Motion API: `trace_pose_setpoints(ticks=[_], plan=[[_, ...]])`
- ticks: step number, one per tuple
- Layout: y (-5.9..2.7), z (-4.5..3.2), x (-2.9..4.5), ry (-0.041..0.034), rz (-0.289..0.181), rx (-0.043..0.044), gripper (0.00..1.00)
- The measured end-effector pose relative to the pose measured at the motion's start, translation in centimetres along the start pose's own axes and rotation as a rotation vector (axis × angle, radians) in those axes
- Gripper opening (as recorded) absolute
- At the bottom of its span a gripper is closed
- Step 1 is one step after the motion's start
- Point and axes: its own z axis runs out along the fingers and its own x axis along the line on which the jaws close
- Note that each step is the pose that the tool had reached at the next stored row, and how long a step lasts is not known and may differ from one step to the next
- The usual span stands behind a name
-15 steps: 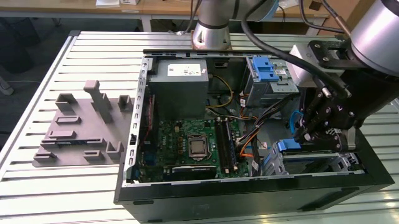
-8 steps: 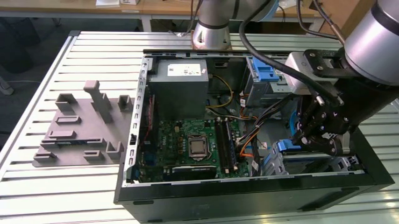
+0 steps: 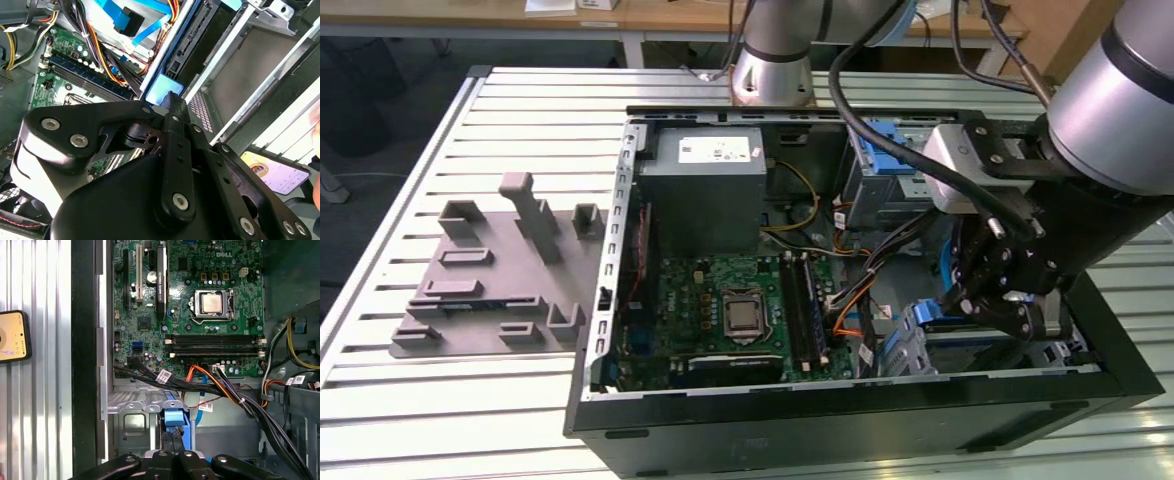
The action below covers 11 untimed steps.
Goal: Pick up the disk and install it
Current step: 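Insert the disk into the insertion slot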
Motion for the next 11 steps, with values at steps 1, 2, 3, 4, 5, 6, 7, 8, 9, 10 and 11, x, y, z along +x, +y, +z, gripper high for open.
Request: trace_pose_setpoints(ticks=[1, 2, 3, 4, 5, 6, 7, 8, 9, 10, 11], plan=[[-0.03, 0.08, 0.0, -0.0001, 0.0, 0.0, 0.11], [-0.09, 0.14, 0.0, -0.0001, 0.0, 0.0, 0.11], [-0.14, 0.21, 0.01, 0.0, 0.0, 0.0, 0.11], [-0.19, 0.28, 0.01, 0.0, 0.0, 0.0, 0.11], [-0.22, 0.36, 0.01, 0.0, 0.0, 0.0, 0.11], [-0.23, 0.44, 0.02, 0.0, 0.0, 0.0, 0.11], [-0.24, 0.55, 0.02, 0.0, 0.0, 0.0, 0.11], [-0.25, 0.68, 0.03, 0.0, 0.0, 0.0, 0.11], [-0.27, 0.83, 0.04, 0.0002, 0.0, 0.0, 0.11], [-0.27, 0.97, 0.04, 0.0004, 0.0, 0.0, 0.11], [-0.28, 1.1, 0.05, 0.0002, 0.0, 0.0, 0.11]])
